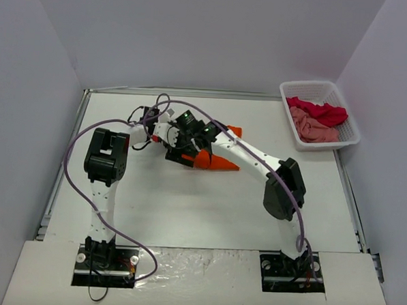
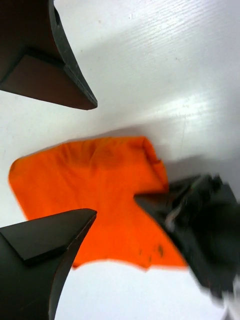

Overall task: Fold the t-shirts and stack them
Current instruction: Put the neatly folded tshirt into the corner of the board with the left arm

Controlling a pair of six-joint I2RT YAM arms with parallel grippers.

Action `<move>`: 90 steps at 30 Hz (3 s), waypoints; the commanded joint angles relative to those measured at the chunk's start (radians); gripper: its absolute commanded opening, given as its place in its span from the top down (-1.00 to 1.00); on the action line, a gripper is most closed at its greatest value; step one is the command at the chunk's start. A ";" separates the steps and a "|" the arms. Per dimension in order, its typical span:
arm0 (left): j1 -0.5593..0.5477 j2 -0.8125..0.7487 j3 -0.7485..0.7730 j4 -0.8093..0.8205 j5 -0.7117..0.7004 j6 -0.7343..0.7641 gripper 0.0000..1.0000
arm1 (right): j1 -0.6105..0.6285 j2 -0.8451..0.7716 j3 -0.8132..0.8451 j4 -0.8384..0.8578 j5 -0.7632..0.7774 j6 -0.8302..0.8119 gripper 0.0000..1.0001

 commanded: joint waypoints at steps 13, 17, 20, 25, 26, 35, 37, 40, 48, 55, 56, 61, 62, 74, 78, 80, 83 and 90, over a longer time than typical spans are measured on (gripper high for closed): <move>-0.018 -0.020 0.229 -0.467 -0.229 0.419 0.95 | -0.535 -0.288 -0.212 0.174 0.082 0.153 -0.63; 0.008 0.016 0.325 -0.596 -0.280 0.524 0.95 | -0.590 -0.331 -0.361 0.174 0.086 0.126 -0.63; 0.042 0.026 0.360 -0.647 -0.313 0.563 0.95 | -0.610 -0.349 -0.438 0.174 0.075 0.137 -0.63; 0.106 0.036 0.406 -0.685 -0.365 0.611 0.95 | -0.629 -0.389 -0.507 0.176 0.063 0.159 -0.63; 0.132 0.036 0.410 -0.687 -0.376 0.620 0.95 | -0.632 -0.397 -0.515 0.177 0.063 0.162 -0.63; 0.307 0.049 0.507 -0.716 -0.453 0.689 0.95 | -0.656 -0.415 -0.570 0.177 0.048 0.192 -0.63; 0.347 0.060 0.533 -0.731 -0.487 0.709 0.95 | -0.658 -0.417 -0.576 0.179 0.048 0.194 -0.63; 0.399 0.091 0.617 -0.772 -0.528 0.761 0.95 | -0.661 -0.423 -0.588 0.177 0.045 0.202 -0.63; 0.496 0.178 0.800 -0.869 -0.628 0.854 0.95 | -0.670 -0.444 -0.625 0.180 0.042 0.208 -0.64; 0.526 0.227 0.826 -0.835 -0.766 0.963 0.95 | -0.676 -0.449 -0.651 0.199 0.034 0.212 -0.64; 0.529 0.234 0.837 -0.849 -0.786 0.971 0.95 | -0.676 -0.448 -0.653 0.200 0.034 0.211 -0.64; 0.542 0.240 0.852 -0.843 -0.821 1.006 0.95 | -0.676 -0.434 -0.664 0.205 0.031 0.209 -0.65; 0.545 0.241 0.854 -0.838 -0.845 1.012 0.95 | -0.676 -0.432 -0.665 0.205 0.029 0.209 -0.65; 0.565 0.261 0.858 -0.794 -0.945 1.065 0.95 | -0.676 -0.420 -0.679 0.214 0.022 0.211 -0.66; 0.572 0.267 0.855 -0.774 -0.985 1.063 0.95 | -0.676 -0.414 -0.682 0.217 0.022 0.212 -0.66; 0.579 0.270 0.854 -0.768 -0.999 1.060 0.95 | -0.676 -0.411 -0.684 0.219 0.020 0.212 -0.67; 0.588 0.269 0.848 -0.756 -1.001 1.057 0.95 | -0.676 -0.408 -0.684 0.222 0.020 0.214 -0.67; 0.602 0.266 0.817 -0.725 -1.015 1.040 0.95 | -0.676 -0.400 -0.684 0.223 0.026 0.214 -0.67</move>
